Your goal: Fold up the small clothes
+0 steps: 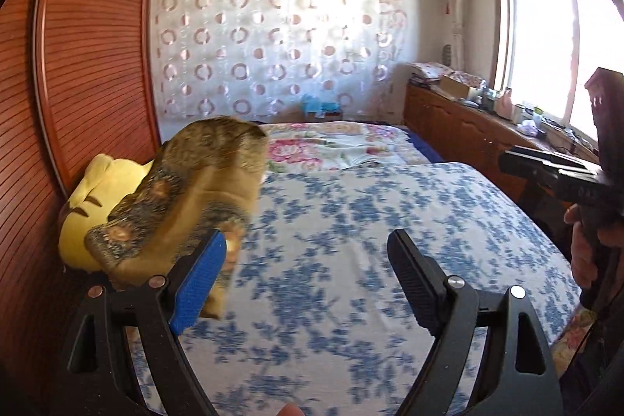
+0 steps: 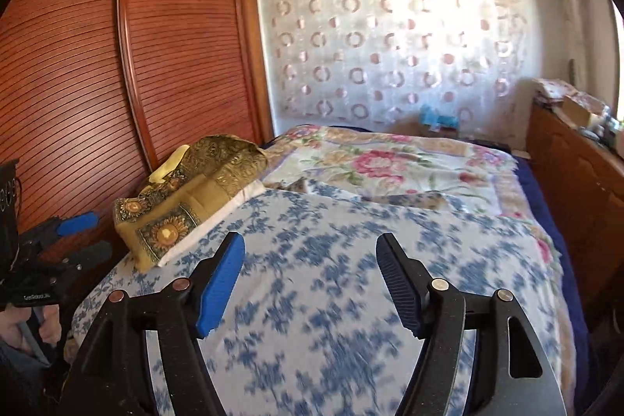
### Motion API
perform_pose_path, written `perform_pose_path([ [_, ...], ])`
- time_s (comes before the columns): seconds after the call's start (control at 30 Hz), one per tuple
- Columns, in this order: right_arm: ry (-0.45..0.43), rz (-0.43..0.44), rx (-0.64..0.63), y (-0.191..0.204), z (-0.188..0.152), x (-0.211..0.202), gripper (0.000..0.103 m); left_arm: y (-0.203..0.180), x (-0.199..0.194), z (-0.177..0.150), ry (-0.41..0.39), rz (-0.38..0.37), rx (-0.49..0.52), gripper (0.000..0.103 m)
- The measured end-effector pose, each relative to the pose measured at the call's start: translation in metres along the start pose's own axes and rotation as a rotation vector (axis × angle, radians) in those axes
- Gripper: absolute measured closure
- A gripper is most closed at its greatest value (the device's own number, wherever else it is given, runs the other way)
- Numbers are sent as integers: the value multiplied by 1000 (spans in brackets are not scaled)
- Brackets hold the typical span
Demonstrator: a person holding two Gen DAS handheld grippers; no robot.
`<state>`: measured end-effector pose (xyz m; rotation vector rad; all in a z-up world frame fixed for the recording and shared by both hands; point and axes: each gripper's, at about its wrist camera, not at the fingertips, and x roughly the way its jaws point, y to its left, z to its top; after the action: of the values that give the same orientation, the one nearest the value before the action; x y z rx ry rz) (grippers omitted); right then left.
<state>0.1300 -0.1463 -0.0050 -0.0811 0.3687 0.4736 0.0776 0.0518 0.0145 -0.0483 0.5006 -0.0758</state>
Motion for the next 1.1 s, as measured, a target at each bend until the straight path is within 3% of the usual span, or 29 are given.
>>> perform_pose_path([
  [0.37,-63,-63,48,-4,-21,-72,25,-50,-23,19,-53,-47,52,18],
  [0.53,-86,-96,52,-1,-24,-83,23,-66,-35,32,-83,-41,84,1],
  [1.1,-183,-154,43,29,-37,-109,17,-87,-75,52,-121,-44,76,0],
])
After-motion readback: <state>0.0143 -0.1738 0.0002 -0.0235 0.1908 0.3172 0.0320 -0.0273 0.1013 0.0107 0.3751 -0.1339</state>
